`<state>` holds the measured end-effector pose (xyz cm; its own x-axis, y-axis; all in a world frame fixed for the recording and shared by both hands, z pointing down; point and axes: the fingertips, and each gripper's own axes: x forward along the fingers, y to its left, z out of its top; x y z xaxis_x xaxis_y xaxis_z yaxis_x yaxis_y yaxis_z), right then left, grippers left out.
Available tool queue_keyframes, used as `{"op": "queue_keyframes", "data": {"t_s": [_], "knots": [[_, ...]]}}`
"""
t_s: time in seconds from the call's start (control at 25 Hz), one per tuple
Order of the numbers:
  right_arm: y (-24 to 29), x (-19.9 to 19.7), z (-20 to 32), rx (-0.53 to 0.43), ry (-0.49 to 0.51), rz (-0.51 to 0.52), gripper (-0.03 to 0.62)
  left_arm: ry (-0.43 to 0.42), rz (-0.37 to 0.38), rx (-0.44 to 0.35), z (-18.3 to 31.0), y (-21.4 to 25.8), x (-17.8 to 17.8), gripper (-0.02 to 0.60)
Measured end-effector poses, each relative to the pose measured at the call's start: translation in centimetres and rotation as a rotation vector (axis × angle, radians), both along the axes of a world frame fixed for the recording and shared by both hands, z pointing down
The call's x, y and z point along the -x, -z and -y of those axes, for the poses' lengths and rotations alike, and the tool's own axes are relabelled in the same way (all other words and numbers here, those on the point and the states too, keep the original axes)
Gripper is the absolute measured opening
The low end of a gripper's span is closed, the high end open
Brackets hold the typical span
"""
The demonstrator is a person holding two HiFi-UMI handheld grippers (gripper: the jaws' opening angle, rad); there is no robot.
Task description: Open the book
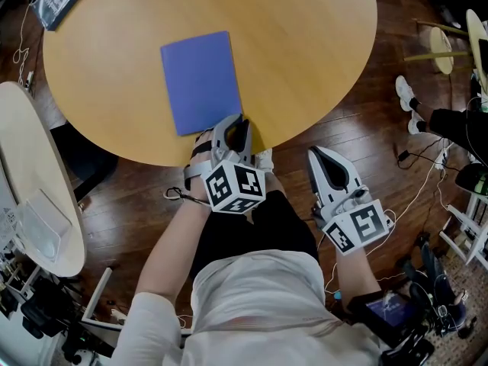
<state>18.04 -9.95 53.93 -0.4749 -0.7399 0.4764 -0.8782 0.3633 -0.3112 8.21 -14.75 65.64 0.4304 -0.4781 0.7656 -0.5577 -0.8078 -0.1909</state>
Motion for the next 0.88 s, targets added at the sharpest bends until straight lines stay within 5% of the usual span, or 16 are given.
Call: {"op": "queue_keyframes", "data": {"t_s": [0.44, 0.88], "knots": [[-0.3, 1.0, -0.1, 0.012, 0.015, 0.023, 0.003, 0.091, -0.119, 0.047, 0.3, 1.0, 0.4, 0.012], [-0.6, 2.6, 0.7, 0.000, 0.128, 0.011, 0.003, 0.298, -0.530, 0.036, 2.5, 9.8, 1.9, 0.012]]}}
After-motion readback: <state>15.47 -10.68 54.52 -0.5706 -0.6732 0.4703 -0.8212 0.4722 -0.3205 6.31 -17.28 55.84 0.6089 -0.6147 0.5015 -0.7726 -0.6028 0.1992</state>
